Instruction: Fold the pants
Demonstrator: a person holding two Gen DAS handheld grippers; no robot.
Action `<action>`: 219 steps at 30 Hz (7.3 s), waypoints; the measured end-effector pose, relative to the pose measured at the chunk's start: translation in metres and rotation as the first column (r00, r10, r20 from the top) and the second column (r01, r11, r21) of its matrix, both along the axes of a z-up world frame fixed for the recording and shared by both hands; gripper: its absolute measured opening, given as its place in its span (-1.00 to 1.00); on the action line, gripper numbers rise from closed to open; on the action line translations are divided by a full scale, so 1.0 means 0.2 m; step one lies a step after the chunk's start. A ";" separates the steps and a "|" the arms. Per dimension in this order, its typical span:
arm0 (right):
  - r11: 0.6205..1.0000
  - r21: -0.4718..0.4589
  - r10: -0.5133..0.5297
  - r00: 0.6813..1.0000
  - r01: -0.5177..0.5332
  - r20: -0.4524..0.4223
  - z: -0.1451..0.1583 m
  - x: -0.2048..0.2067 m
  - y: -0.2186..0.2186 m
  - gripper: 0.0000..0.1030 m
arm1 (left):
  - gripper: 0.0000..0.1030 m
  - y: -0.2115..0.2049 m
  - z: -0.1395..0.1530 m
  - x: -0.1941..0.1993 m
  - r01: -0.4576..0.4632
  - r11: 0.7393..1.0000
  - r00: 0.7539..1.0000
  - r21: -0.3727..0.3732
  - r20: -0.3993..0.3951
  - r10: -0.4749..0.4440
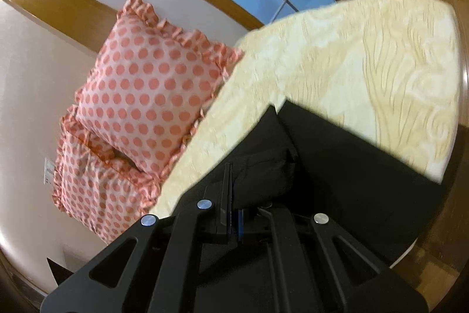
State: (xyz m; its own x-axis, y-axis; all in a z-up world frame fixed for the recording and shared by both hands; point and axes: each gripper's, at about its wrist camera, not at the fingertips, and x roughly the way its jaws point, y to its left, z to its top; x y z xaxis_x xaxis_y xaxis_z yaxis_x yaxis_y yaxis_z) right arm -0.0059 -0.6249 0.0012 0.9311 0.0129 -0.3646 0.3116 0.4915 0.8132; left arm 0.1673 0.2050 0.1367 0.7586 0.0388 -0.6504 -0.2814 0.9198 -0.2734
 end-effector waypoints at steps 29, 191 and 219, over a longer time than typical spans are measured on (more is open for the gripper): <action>0.996 0.025 -0.080 0.997 0.080 0.004 0.01 -0.13 -0.12 -0.96 | -0.87 -0.02 -0.52 -0.82 -0.132 0.989 0.991 -0.072 -0.020 0.131; 0.174 -0.651 0.823 0.472 -0.739 -0.316 0.02 0.19 2.30 0.45 | 0.31 0.68 -0.67 -0.72 -0.161 0.805 0.965 -0.571 0.080 0.250; 0.583 -0.575 0.640 0.761 -0.574 -0.111 0.14 0.10 1.44 0.60 | -0.74 -0.41 0.09 -0.48 0.161 0.985 0.949 0.068 0.264 -0.173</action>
State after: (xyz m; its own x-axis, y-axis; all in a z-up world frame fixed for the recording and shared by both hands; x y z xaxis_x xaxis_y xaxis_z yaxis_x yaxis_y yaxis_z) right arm 0.0150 -0.3376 0.0298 0.8115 0.4204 -0.4058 -0.2918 0.8933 0.3418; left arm 0.0715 0.1227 0.1541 0.9029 -0.0789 -0.4226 -0.0448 0.9604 -0.2751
